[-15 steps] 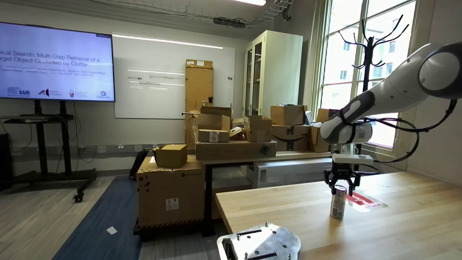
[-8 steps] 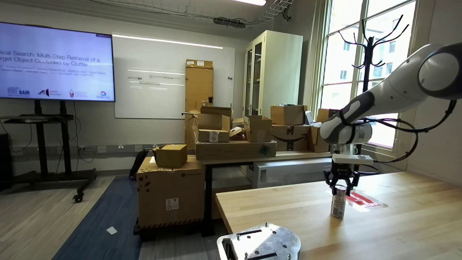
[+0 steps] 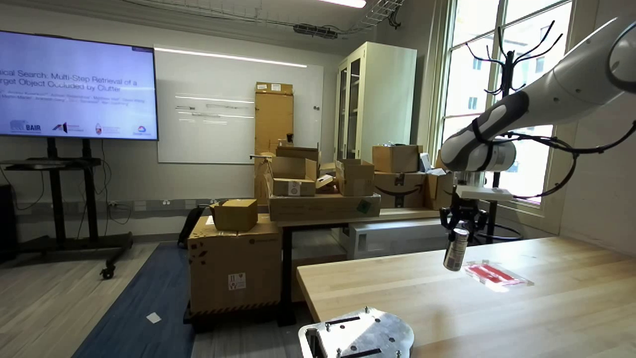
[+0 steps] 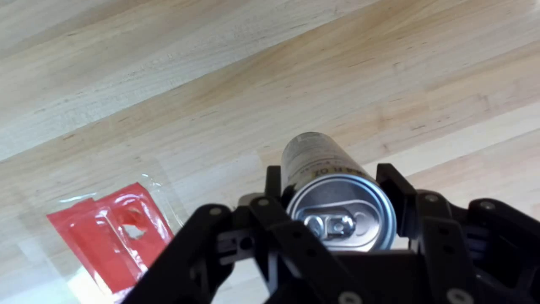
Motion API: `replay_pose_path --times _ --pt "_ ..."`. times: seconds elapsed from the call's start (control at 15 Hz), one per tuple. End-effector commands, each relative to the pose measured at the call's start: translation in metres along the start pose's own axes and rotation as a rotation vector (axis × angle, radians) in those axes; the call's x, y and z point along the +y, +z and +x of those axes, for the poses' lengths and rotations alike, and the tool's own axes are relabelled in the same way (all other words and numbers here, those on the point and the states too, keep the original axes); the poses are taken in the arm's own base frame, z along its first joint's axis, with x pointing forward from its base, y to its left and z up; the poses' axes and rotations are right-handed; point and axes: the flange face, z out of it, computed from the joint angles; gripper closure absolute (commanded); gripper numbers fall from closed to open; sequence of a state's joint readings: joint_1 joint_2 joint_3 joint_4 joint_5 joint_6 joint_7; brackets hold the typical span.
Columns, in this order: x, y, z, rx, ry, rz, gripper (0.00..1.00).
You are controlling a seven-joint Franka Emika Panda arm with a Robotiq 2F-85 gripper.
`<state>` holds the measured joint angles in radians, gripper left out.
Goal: Put the can on the silver platform
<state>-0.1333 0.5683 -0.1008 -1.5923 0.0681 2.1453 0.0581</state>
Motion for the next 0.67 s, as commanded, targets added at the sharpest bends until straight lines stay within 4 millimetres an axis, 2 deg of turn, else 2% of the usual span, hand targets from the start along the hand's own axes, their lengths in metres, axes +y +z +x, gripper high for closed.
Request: replay_pose_path --times 0.0,0.13,0.27,0.47,0.6 --pt "-0.058 -0.053 -0.044 0.033 -0.139 0.009 0.67" --pt "-0.104 -0.064 -0.067 0.032 -0.222 0.012 0.67" --pt "-0.158 -0.067 -0.094 0.023 -0.315 0.017 0.67" --pt "-0.232 -0.060 -0.135 -0.011 -0.453 0.012 0.67" --pt "-0.271 -0.049 -0.159 -0.034 -0.535 -0.009 0.67"
